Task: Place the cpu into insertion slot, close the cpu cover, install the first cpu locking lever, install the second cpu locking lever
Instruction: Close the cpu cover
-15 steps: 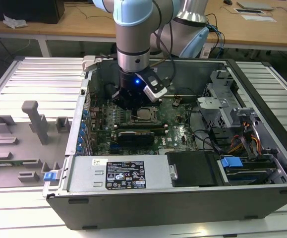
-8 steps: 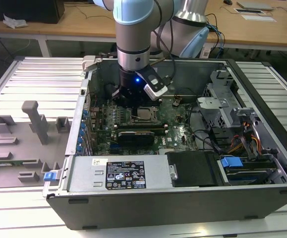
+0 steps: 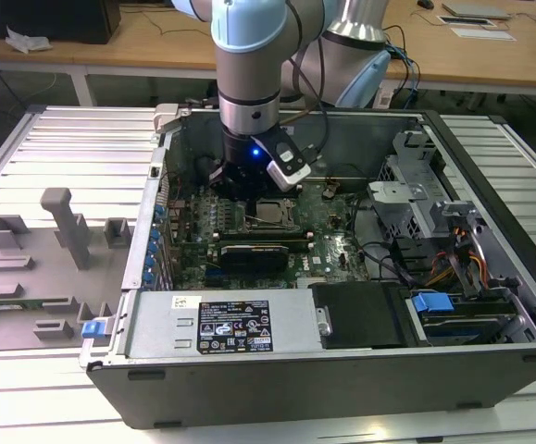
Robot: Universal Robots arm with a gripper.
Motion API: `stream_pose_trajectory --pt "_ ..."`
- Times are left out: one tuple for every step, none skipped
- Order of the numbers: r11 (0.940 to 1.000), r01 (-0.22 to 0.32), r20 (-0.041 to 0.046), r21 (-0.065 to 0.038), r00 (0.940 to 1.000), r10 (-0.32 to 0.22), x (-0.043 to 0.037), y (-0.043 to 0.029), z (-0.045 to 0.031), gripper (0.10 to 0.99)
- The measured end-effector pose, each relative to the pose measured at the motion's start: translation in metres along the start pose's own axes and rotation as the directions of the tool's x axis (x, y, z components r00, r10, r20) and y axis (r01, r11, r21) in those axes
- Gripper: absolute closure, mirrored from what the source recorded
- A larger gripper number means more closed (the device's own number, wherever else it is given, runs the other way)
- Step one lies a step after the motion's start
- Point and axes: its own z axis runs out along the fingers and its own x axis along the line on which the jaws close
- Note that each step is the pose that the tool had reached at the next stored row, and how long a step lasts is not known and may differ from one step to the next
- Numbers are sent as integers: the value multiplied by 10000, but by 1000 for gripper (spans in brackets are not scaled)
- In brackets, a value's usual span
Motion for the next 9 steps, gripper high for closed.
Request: stream_pose_trajectory --pt "10000 -15 0 -6 10000 15 1 -1 5 980" --pt "10000 -27 1 -8 10000 27 1 -1 9 980" --pt "10000 -43 3 -9 10000 43 1 -1 14 980" --pt "10000 -79 2 -5 10000 79 1 -2 20 980" --pt "10000 -89 2 -4 10000 89 0 -2 20 980" --pt "10000 -92 3 -5 10000 92 -4 -3 21 980" --pt "10000 -95 4 -5 10000 95 -10 -4 22 980" --pt "10000 -99 4 -5 10000 99 -15 -5 22 980" --pt "10000 -100 5 -5 10000 100 -19 -6 22 980"
